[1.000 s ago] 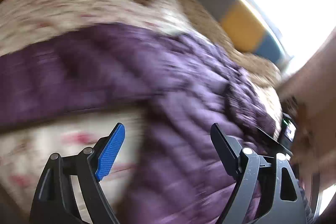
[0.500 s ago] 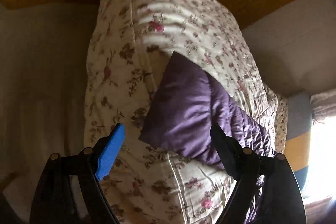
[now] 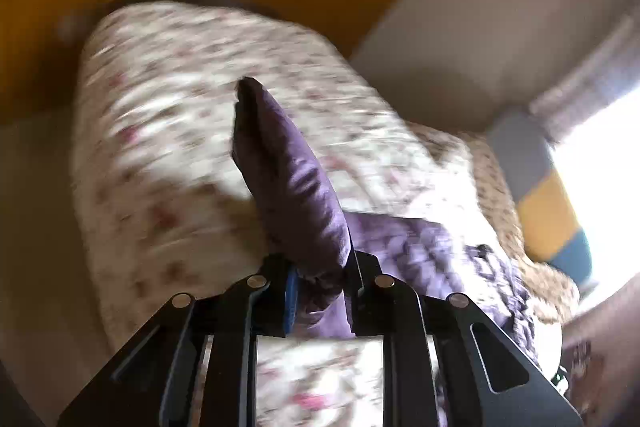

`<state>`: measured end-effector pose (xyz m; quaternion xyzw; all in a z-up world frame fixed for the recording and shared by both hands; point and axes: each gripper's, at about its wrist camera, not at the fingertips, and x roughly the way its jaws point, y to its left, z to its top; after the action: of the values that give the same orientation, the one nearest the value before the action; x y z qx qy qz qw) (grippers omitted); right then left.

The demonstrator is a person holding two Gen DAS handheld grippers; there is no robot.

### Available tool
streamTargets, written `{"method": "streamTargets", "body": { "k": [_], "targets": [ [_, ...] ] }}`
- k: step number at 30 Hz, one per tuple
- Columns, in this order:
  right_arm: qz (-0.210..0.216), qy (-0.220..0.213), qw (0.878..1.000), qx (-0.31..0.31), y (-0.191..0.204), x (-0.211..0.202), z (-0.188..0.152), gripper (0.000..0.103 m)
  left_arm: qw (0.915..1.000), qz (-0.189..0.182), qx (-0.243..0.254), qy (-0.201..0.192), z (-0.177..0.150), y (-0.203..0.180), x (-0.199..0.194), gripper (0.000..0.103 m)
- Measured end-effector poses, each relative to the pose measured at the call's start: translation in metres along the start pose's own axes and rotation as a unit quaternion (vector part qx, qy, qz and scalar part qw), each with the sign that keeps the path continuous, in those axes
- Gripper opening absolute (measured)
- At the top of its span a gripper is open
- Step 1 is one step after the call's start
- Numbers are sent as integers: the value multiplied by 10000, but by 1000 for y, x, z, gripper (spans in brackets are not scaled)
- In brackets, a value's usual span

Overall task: Fold large clothes
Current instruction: 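Grasp the other sleeve with the left tool, lift and fold it across the body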

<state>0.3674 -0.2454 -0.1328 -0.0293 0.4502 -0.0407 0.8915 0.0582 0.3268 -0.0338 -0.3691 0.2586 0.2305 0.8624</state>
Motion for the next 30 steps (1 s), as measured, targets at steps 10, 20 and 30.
{"method": "streamTargets", "body": {
  "k": [10,20,30],
  "targets": [
    [4,-1,10000,4,-1,0,-1,101,9828,-1286,1160,641,-20,-161,72,17],
    [20,4,10000,14,0,1,-1,101,9326,-2524,1931,1709,-101,-310,137,17],
    [38,2,10000,26,-1,1,-1,101,8600,-3417,2517,2833,-200,-389,163,17]
  ]
}}
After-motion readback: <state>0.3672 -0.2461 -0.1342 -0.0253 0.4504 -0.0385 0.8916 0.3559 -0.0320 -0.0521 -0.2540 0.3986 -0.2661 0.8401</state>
